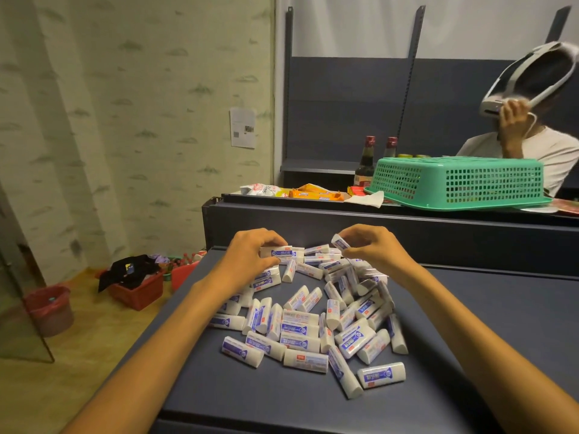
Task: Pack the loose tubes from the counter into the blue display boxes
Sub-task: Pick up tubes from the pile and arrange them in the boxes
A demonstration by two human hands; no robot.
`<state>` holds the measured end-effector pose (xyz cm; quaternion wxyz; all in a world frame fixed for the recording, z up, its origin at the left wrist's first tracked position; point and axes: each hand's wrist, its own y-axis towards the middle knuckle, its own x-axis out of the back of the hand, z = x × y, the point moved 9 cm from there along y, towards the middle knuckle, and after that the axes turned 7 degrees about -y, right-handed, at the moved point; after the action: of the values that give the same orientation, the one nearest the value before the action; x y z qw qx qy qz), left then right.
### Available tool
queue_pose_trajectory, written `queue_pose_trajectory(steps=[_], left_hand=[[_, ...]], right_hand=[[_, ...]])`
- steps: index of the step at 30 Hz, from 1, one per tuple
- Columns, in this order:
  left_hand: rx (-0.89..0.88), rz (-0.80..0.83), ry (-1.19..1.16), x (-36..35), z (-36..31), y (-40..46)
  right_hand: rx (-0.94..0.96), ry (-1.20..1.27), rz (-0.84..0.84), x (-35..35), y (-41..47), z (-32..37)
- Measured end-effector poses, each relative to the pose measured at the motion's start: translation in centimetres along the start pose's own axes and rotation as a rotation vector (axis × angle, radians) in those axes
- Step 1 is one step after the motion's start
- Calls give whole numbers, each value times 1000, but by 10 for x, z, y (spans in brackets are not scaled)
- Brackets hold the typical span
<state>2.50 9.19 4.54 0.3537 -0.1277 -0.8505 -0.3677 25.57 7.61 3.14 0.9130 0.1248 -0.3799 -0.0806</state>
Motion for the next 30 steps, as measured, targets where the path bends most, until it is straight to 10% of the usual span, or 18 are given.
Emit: queue_pose_trajectory(steps=[6,30], left_hand=[[-15,-6,-15,3,-2,-2],[-107,1,-147,-24,-48,-18]], right_hand=[[5,206,21,1,-8,3],[216,-320,-169,39,-106,27]])
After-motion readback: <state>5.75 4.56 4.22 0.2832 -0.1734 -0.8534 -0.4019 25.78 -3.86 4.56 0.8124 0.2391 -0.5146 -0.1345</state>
